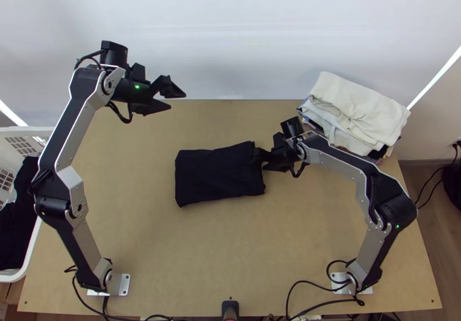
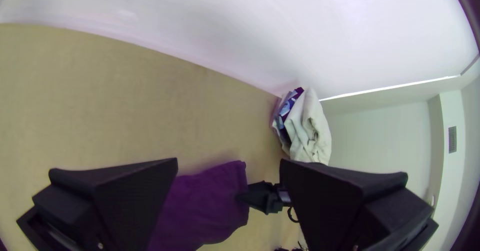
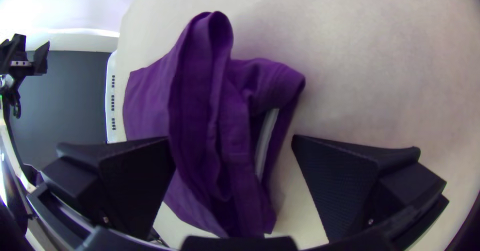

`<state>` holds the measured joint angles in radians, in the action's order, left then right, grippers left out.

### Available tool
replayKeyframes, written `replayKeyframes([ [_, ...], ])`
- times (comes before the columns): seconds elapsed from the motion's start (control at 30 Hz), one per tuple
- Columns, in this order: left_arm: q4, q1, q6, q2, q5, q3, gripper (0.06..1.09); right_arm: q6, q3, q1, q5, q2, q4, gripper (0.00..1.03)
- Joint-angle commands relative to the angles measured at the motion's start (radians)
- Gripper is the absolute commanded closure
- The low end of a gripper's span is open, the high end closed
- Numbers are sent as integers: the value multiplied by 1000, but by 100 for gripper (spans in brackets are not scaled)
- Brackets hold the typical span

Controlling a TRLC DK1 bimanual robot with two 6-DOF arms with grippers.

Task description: Fold the t-shirt

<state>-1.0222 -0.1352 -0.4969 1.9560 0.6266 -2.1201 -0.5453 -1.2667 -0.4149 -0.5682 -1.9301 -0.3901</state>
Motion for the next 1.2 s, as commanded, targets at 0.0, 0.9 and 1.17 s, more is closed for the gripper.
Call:
replayKeyframes([
  [0.0,-10,8,0,-57,-2,20,10,13,-25,-9,-12,-59,14,4],
  [0.9,-38,75,4,-141,-27,63,10,-216,-346,44,-101,200,23,100],
  [1.17,-36,88,9,-160,-27,88,10,-278,-525,254,-101,191,33,100],
])
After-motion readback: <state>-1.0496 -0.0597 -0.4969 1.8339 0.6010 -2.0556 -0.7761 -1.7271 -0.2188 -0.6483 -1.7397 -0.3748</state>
